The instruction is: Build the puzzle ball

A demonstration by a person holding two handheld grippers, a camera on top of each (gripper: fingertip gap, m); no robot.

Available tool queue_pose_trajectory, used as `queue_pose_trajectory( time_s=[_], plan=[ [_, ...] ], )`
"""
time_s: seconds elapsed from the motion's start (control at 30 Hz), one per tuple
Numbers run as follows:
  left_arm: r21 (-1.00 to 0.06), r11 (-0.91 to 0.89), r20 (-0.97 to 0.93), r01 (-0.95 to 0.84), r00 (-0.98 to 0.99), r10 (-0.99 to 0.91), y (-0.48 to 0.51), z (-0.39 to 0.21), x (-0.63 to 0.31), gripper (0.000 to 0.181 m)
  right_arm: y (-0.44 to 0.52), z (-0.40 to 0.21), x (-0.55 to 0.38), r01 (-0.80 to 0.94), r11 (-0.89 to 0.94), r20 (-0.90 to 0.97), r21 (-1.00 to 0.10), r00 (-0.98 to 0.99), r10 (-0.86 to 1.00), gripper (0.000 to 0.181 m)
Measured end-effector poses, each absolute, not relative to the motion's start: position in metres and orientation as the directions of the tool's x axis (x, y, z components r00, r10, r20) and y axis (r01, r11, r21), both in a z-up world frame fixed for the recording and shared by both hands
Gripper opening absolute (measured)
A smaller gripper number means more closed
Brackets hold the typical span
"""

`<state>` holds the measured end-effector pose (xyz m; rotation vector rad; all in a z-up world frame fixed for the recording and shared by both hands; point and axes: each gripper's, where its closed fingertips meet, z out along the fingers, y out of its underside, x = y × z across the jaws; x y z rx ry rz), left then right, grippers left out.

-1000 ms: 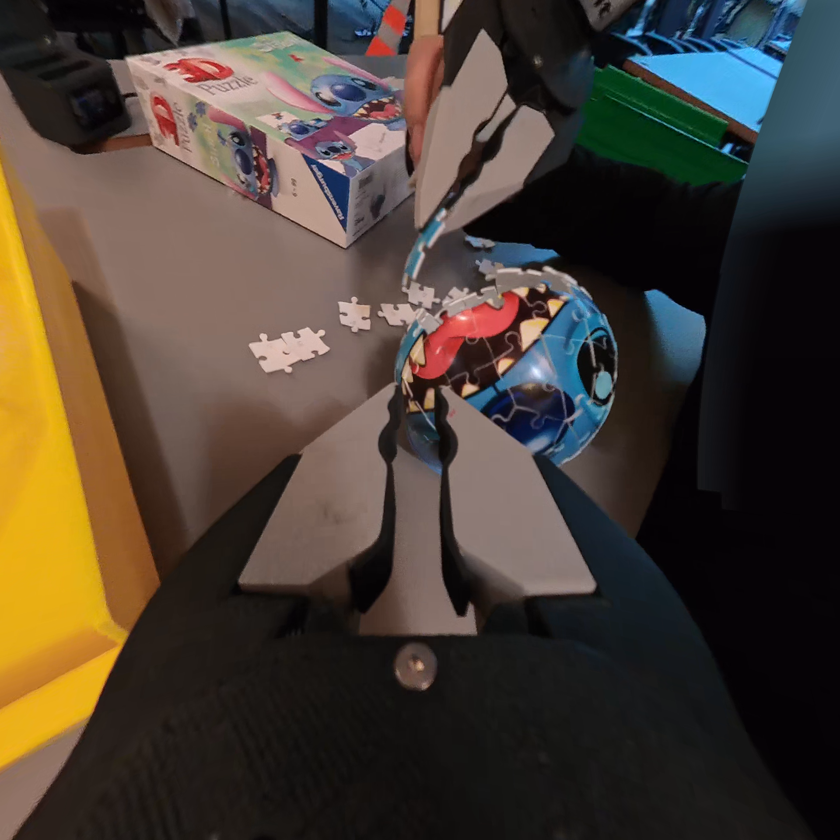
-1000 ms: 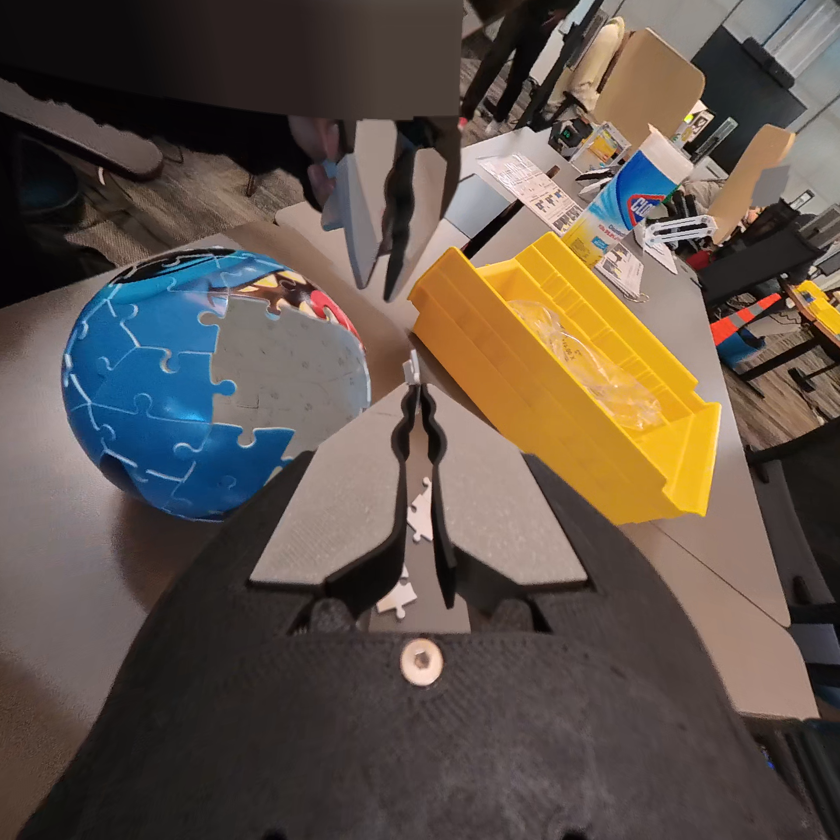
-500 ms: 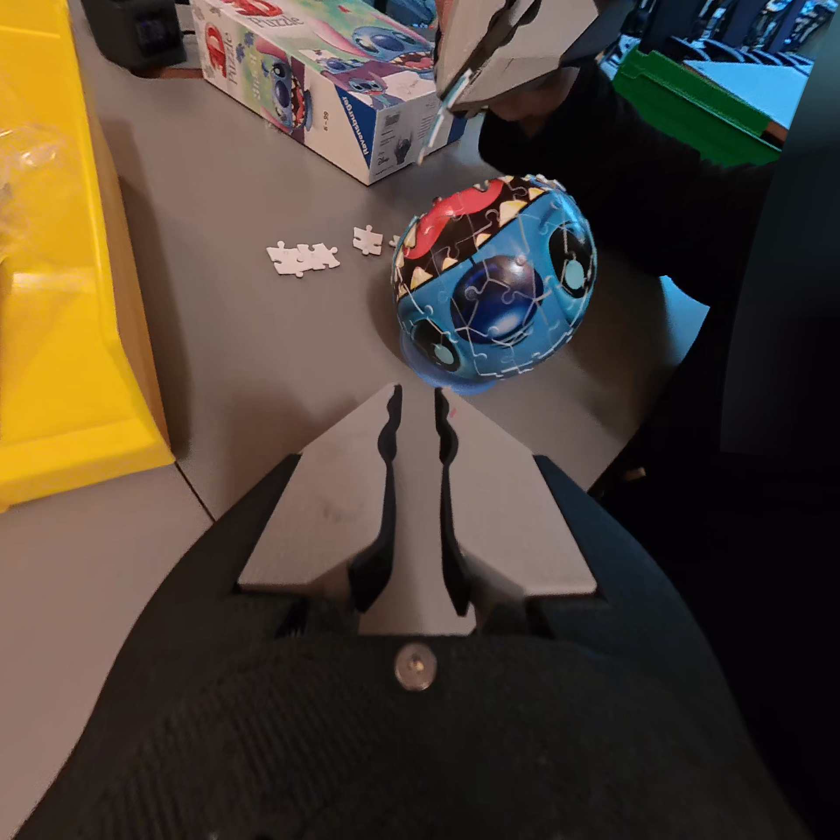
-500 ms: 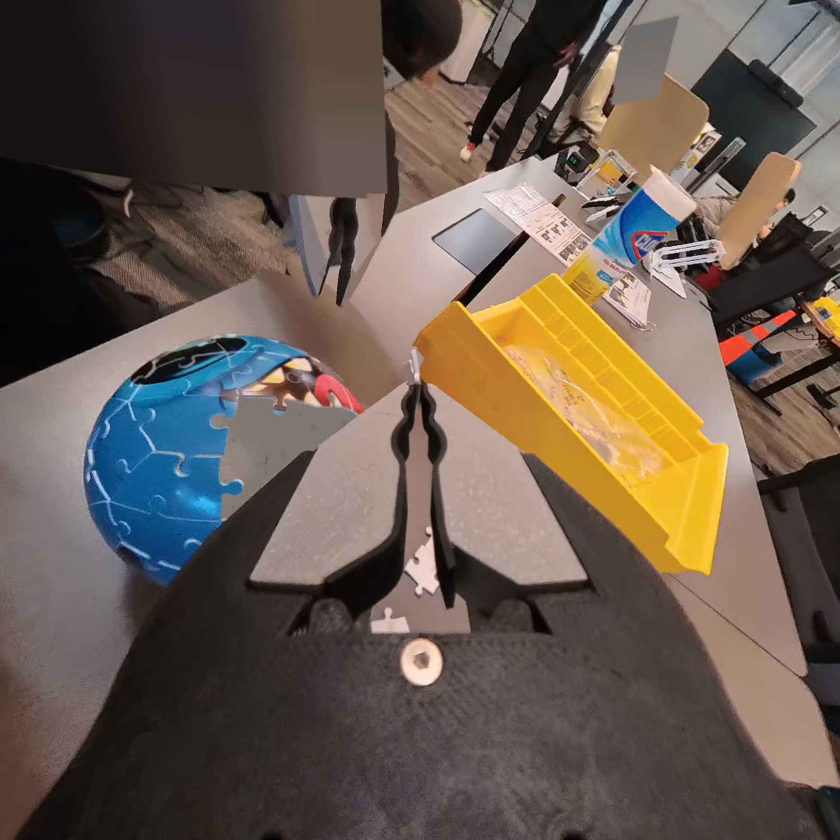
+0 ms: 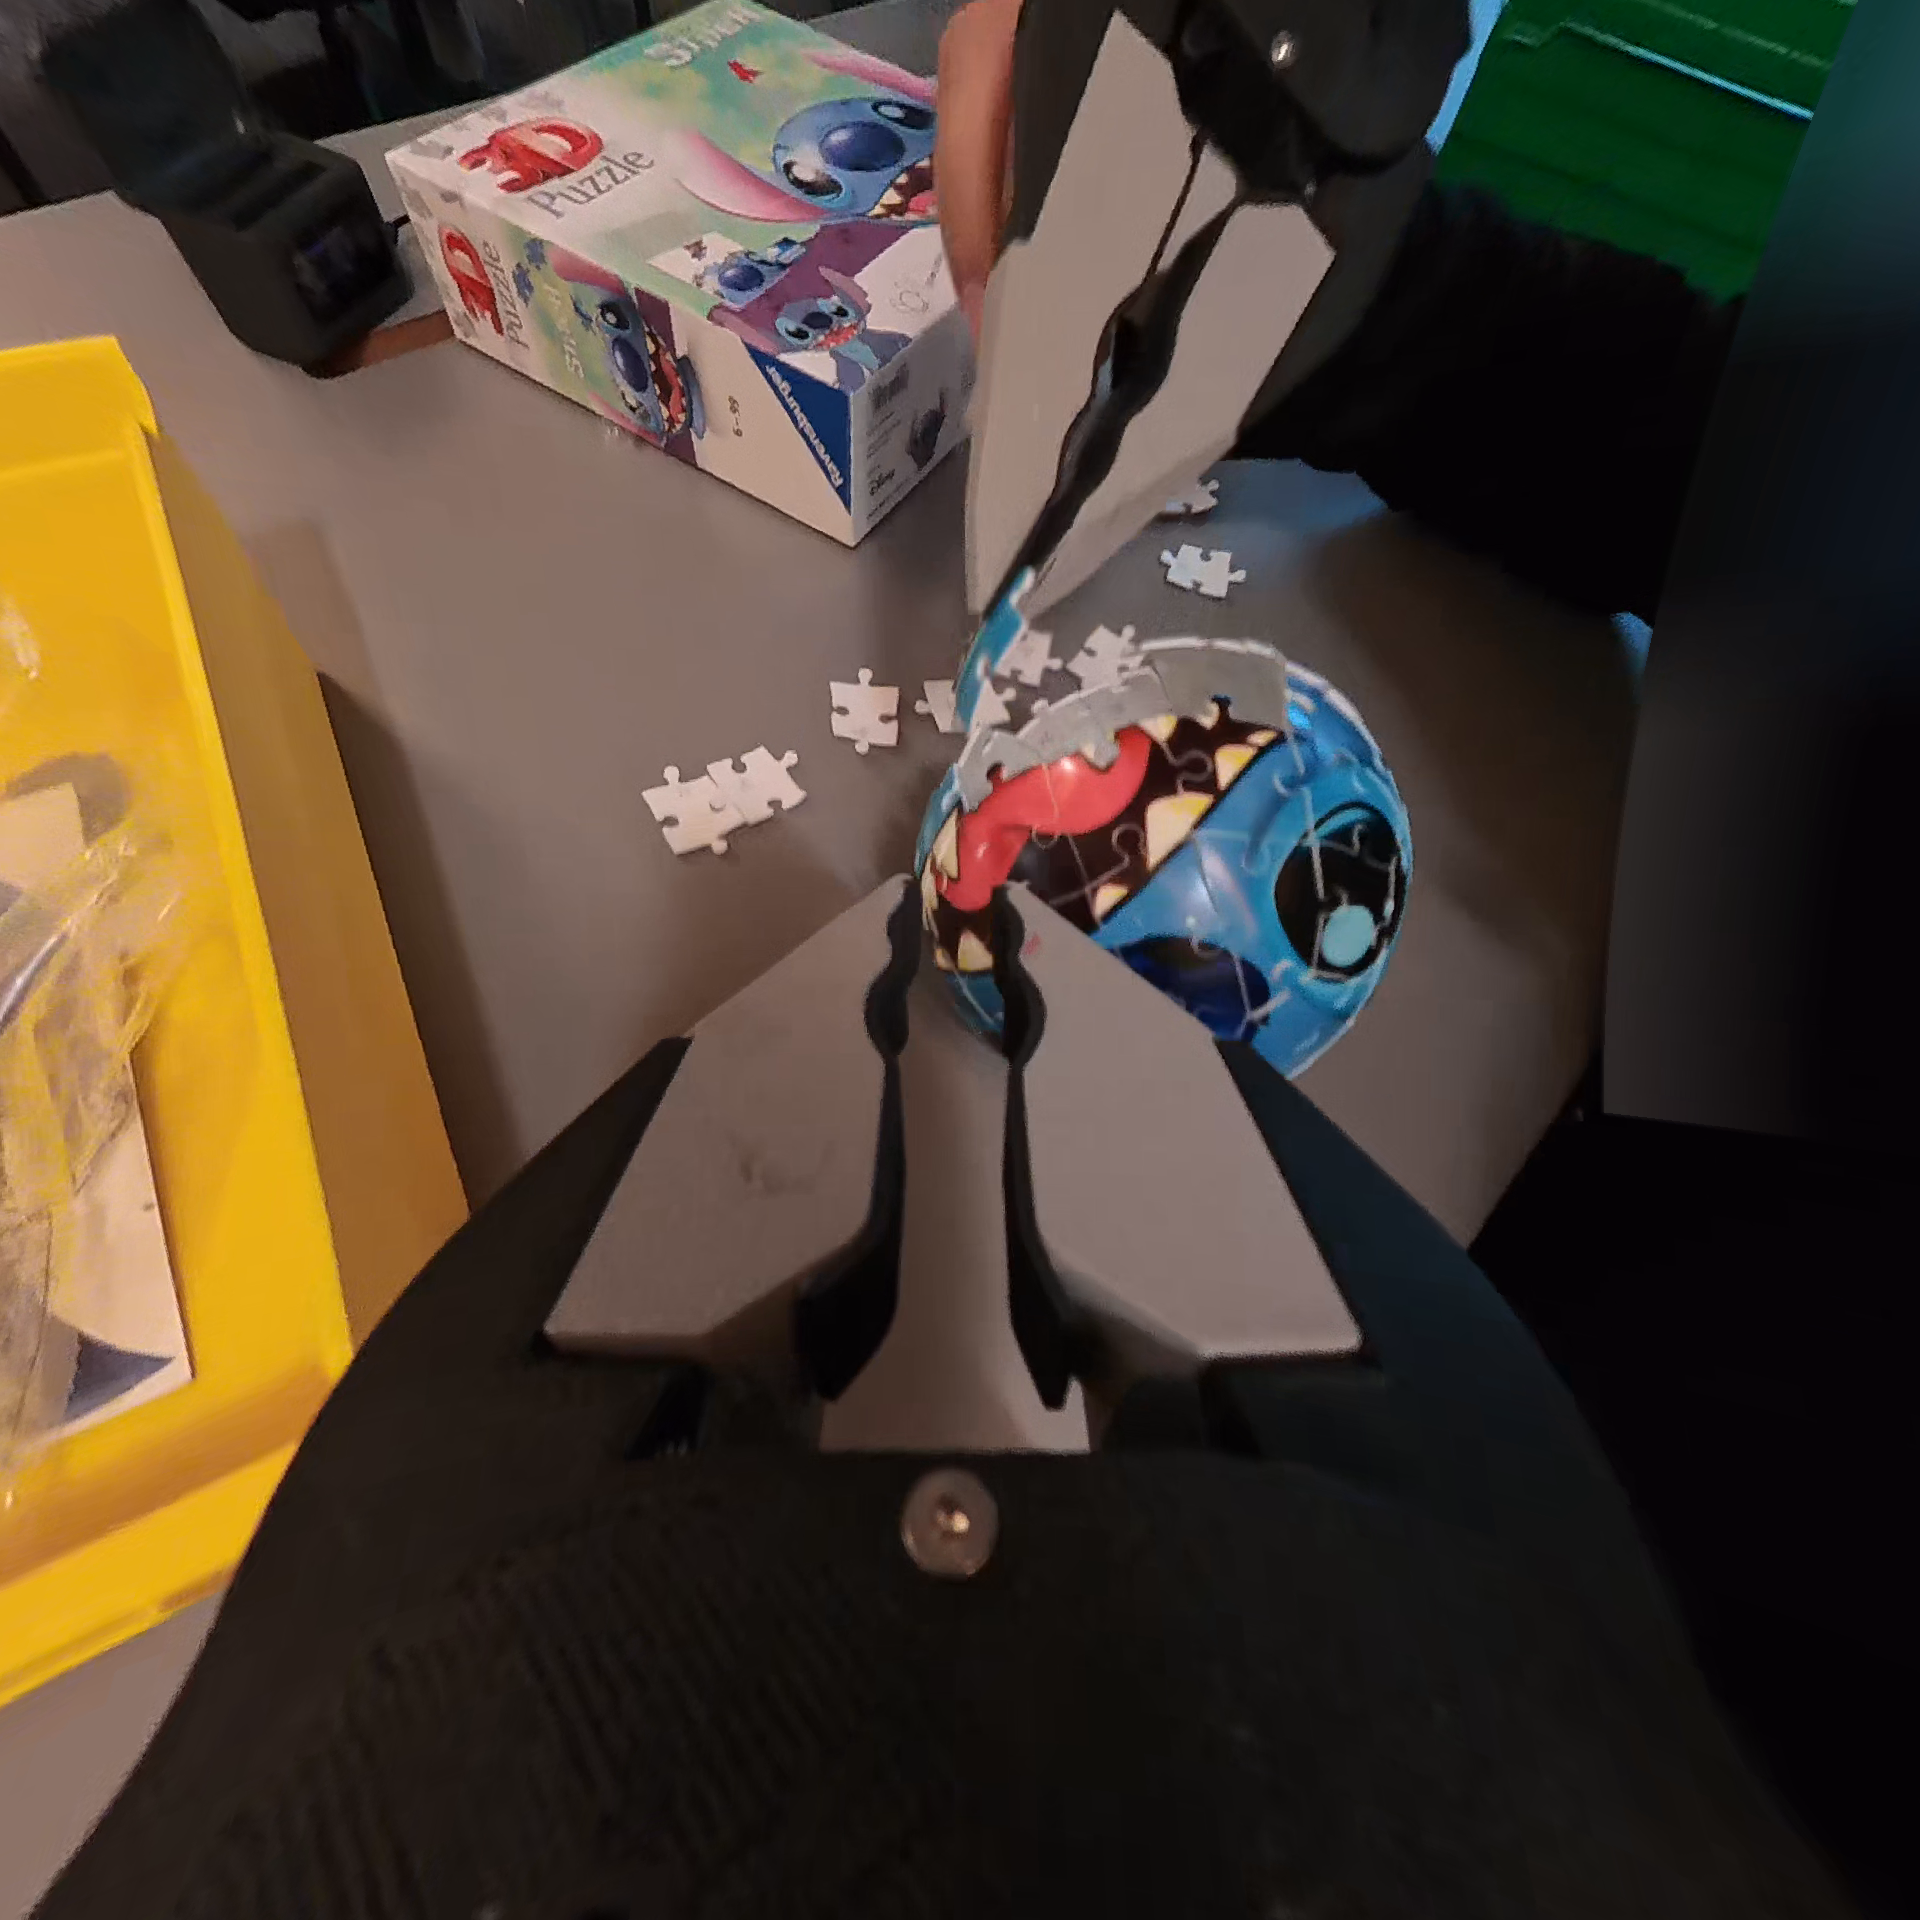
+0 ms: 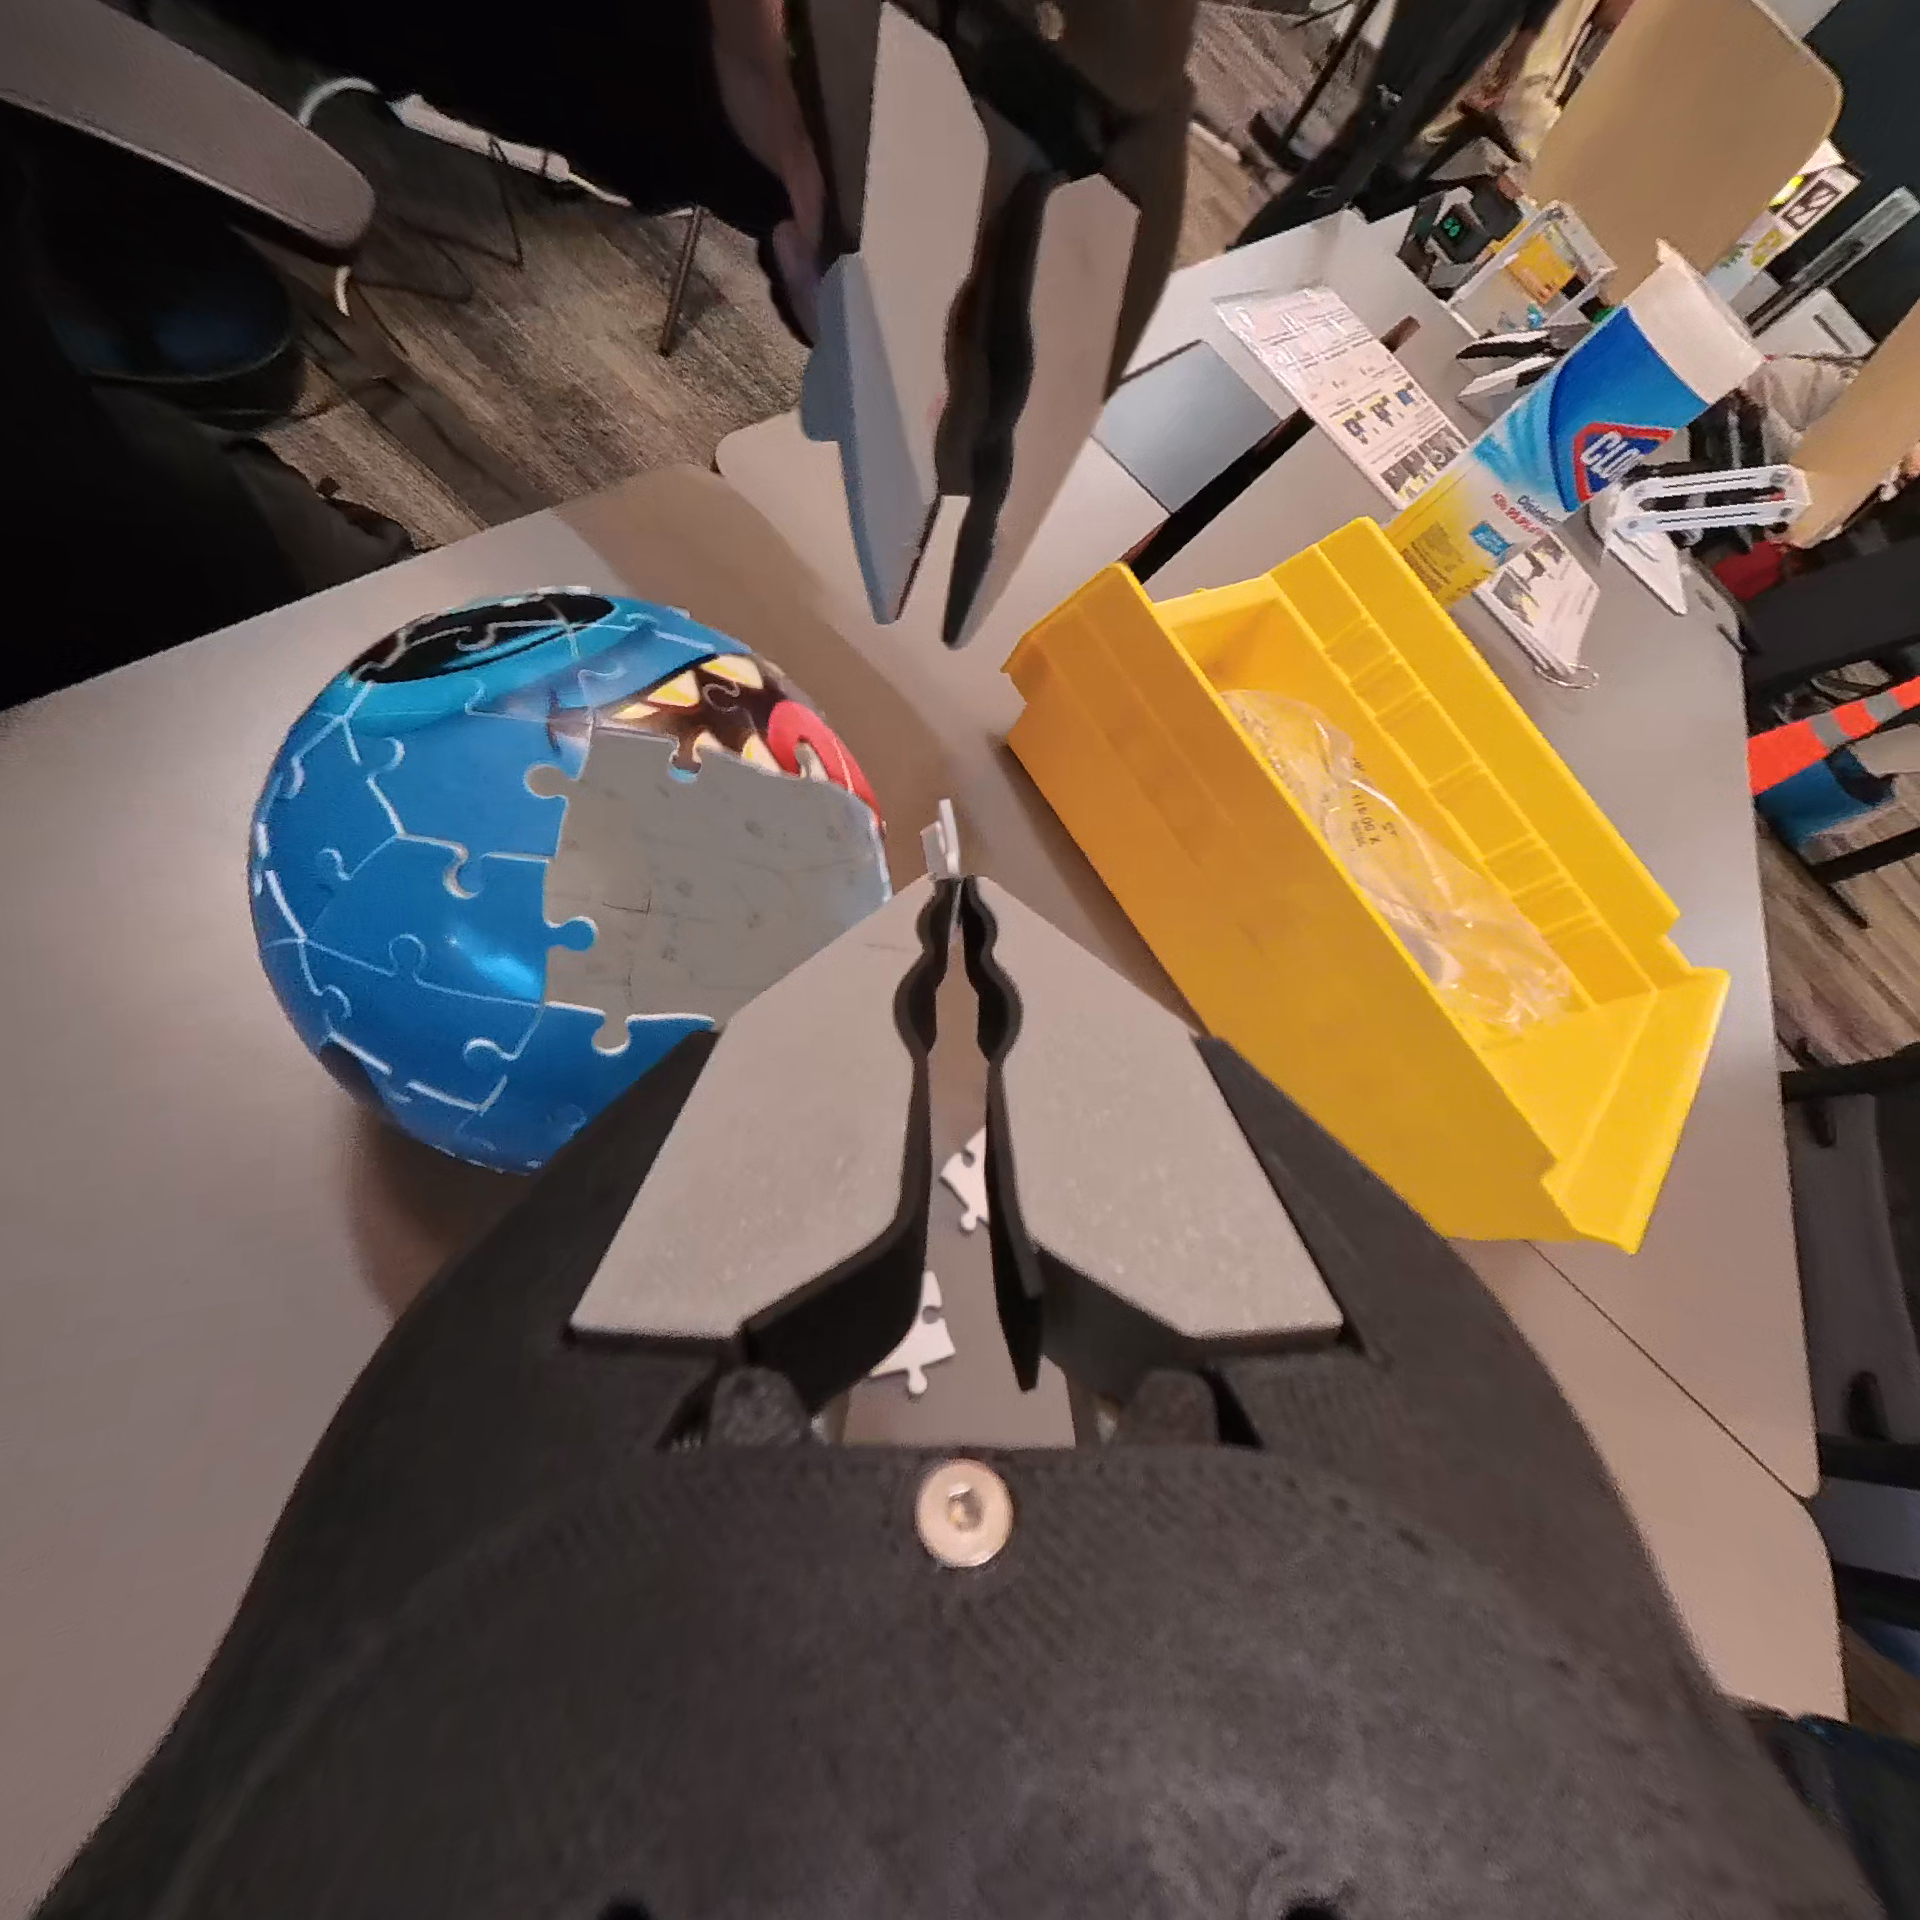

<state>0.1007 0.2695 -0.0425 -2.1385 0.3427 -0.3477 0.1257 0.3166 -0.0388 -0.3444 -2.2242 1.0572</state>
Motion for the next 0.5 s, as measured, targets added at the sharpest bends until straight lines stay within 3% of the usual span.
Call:
queue_pose_trajectory(
  time_s=[0.23, 0.5],
  plan=[
    [-0.838, -0.536, 0.142, -0.098, 0.911, -0.387, 0.290, -0.035, 0.106, 0.008, 0.318, -0.047, 0.129, -0.013, 0.588, 0.356, -0.809, -0.806, 0.472, 0.000],
    [-0.821, -0.558, 0.166, -0.123, 0.883, -0.438, 0.298, -0.035, 0.112, 0.004, 0.314, -0.052, 0.124, -0.035, 0.650, 0.433, -0.759, -0.772, 0.465, 0.000]
  ],
)
